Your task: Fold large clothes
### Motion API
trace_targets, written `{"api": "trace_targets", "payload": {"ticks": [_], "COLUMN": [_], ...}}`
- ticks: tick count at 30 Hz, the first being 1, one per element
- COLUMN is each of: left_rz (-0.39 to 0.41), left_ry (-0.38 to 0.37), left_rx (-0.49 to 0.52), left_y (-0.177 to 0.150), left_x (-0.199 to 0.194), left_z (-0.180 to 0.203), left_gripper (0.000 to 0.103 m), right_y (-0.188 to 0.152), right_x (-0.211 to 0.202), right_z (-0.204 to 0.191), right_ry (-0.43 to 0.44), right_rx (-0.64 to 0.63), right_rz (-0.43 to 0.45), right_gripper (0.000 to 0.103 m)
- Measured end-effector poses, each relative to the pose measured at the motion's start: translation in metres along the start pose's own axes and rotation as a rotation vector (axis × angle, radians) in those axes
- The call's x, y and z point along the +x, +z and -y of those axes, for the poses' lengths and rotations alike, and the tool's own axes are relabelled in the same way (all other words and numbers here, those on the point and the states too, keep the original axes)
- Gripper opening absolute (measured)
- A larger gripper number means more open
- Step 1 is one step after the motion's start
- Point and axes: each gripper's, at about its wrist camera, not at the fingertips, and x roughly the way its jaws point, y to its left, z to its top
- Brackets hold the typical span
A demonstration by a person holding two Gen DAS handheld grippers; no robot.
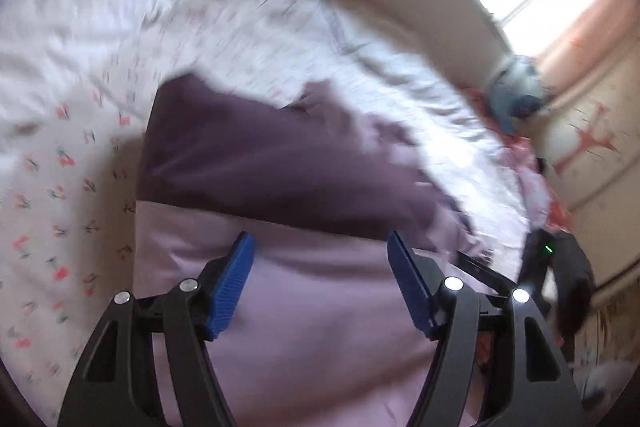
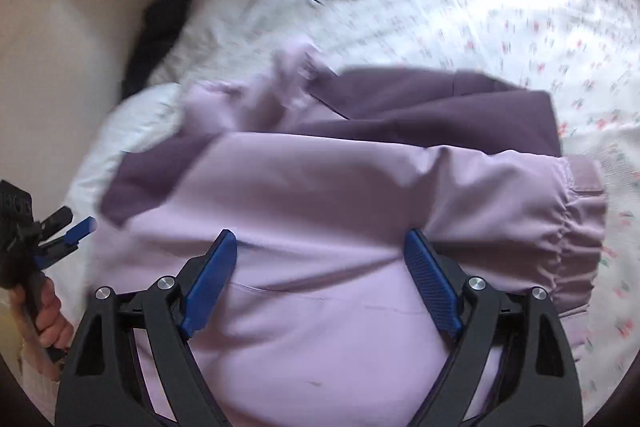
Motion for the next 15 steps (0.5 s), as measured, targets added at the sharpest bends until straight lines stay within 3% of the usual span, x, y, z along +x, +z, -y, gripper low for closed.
{"api": "trace_targets", "payload": {"ticks": [2,4,6,7,8,9,10,13,15], "left_rz": [-0.045,-0.044,0.001,0.003,-0.021,-0.045,-0.06,-0.037,-0.016], "left_ry": [0.03,0.037,0.043,0.065,0.084,0.076,0.053,-0.002,-0.061], "left_rx": [-0.044,-0.048,0.014,0.044,0.077,0.088,0.084,-0.039,-0.044], "left_y": [0.004,0.005,-0.002,-0.003,-0.007,-0.008,-0.009,-0.012,-0.026], "left_x": [0.027,0.02,-0.002,-0.004,0.003,0.007,0.008,-0.039,-0.086], "left_z": [-0.018,-0.013,-0.002,-0.001,-0.004,-0.005,-0.009,-0.019,-0.03], "left_gripper": [0.067,0.067,0.069,0.07,0.07,0.069,0.069,0.07,0.073], "right_y": [0.007,0.016,0.006,0.0,-0.004,-0.007,-0.012,-0.013,-0.02], "right_x": [0.007,-0.013,-0.053,-0.063,-0.053,-0.035,-0.017,-0.044,-0.076], "right_z": [-0.004,-0.008,-0.007,-0.006,0.002,0.012,0.024,0.025,0.023], "right_ry": [-0.025,0.007,0.066,0.006,-0.086,-0.105,-0.06,0.023,0.128], "right_rx": [-0.043,0.012,-0.007,-0.041,-0.059,-0.06,-0.062,-0.02,-0.001], "right_rz": [0.025,0.025,0.136,0.171,0.122,0.035,-0.041,-0.028,-0.025], "right_gripper": [0.083,0.083,0.084,0.089,0.09,0.09,0.09,0.09,0.09]}}
